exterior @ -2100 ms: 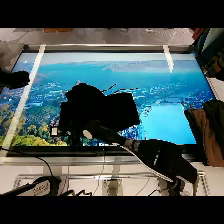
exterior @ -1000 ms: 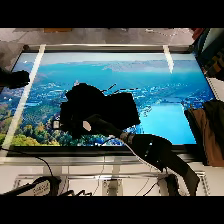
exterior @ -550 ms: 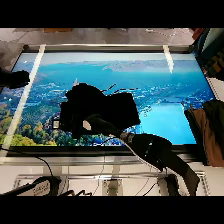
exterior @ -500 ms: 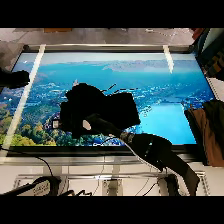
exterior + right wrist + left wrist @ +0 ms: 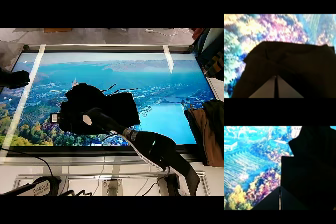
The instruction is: Fold the clothes and pants, and hang the long-sleeved shirts on hangers.
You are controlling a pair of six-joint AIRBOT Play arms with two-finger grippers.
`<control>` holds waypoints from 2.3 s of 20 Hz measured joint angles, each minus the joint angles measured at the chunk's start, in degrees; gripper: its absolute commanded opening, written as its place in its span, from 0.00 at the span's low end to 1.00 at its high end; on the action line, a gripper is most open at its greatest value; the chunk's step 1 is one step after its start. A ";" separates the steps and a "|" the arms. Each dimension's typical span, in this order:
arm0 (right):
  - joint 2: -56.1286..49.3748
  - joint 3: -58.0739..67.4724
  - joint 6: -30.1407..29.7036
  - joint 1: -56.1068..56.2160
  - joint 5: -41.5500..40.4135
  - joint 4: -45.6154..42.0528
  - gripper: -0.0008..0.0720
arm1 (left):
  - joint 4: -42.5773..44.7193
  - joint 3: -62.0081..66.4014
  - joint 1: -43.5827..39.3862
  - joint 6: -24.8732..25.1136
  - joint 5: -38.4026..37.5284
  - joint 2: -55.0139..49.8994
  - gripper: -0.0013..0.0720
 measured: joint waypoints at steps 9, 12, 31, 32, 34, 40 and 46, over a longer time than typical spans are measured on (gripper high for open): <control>0.07 0.00 0.11 -0.33 5.16 2.08 0.42 | 0.02 0.00 0.00 -0.02 -0.02 0.00 0.04; -0.04 0.00 0.13 -0.31 5.22 3.72 0.65 | 0.02 0.00 0.00 0.00 -0.02 0.00 0.04; -2.84 -2.75 8.33 3.93 0.22 -6.73 0.60 | 0.02 0.00 0.00 -0.02 -0.02 0.00 0.04; -2.95 -2.75 10.08 3.89 0.07 -8.44 0.52 | 0.00 0.00 0.00 -0.02 -0.02 -0.02 0.04; -3.13 -2.82 12.70 3.78 -0.20 -11.06 0.43 | 0.00 0.00 0.00 -0.02 0.00 0.00 0.04; -3.23 -2.84 15.85 3.67 0.35 -14.69 0.04 | 0.00 0.00 0.00 -0.02 0.00 -0.02 0.04; 0.07 -2.86 19.37 3.17 1.36 -16.13 0.04 | 0.00 0.00 0.00 -0.02 0.00 0.00 0.04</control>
